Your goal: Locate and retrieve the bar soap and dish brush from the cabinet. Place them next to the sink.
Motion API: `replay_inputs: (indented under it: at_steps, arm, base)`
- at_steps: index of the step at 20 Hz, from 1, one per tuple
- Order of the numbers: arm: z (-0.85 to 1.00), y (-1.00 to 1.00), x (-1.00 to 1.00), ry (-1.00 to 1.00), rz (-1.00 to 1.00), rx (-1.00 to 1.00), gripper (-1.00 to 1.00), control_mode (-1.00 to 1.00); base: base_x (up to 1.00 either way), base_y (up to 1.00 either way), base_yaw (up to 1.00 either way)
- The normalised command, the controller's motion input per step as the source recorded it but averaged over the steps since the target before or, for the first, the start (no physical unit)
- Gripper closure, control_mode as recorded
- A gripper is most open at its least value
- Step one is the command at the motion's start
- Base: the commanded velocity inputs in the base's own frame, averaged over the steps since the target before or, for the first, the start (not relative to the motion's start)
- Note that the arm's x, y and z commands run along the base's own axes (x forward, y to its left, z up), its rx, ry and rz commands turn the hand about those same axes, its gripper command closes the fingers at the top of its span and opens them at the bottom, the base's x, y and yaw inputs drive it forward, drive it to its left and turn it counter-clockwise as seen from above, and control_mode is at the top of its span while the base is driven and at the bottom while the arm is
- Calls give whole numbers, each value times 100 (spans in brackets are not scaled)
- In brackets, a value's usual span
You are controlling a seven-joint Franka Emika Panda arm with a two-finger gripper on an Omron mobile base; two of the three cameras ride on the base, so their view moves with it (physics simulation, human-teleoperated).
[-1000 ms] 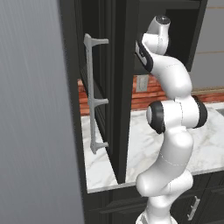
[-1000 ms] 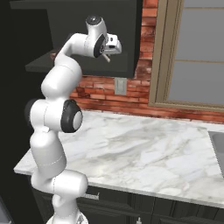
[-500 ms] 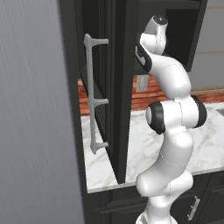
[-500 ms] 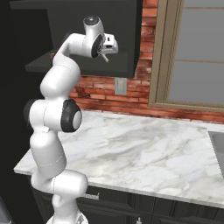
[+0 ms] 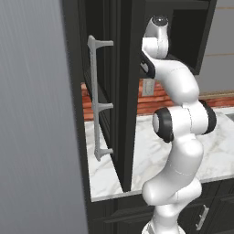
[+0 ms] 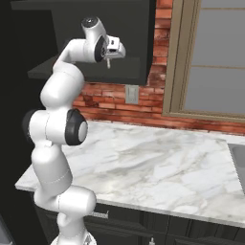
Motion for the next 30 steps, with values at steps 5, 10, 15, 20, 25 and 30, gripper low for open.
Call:
replay_inputs:
  at_steps: [5, 10, 15, 20, 25, 30]
  arm:
    - [0, 13, -13, 0, -20, 0, 100, -100]
    - [1, 1, -32, 0, -20, 0, 100, -100]
    - [0, 4, -72, -3, -16, 0, 100, -100]
    - [3, 16, -91, -8, -12, 0, 100, -100]
    - [2, 7, -99, -10, -11, 2, 100, -100]
    - [1, -1, -100, -10, -7, 5, 100, -100]
  base:
    - [0, 0, 0]
    - [0, 0, 0]
    - [0, 0, 0]
    - [0, 0, 0]
    - [0, 0, 0]
    - [0, 0, 0]
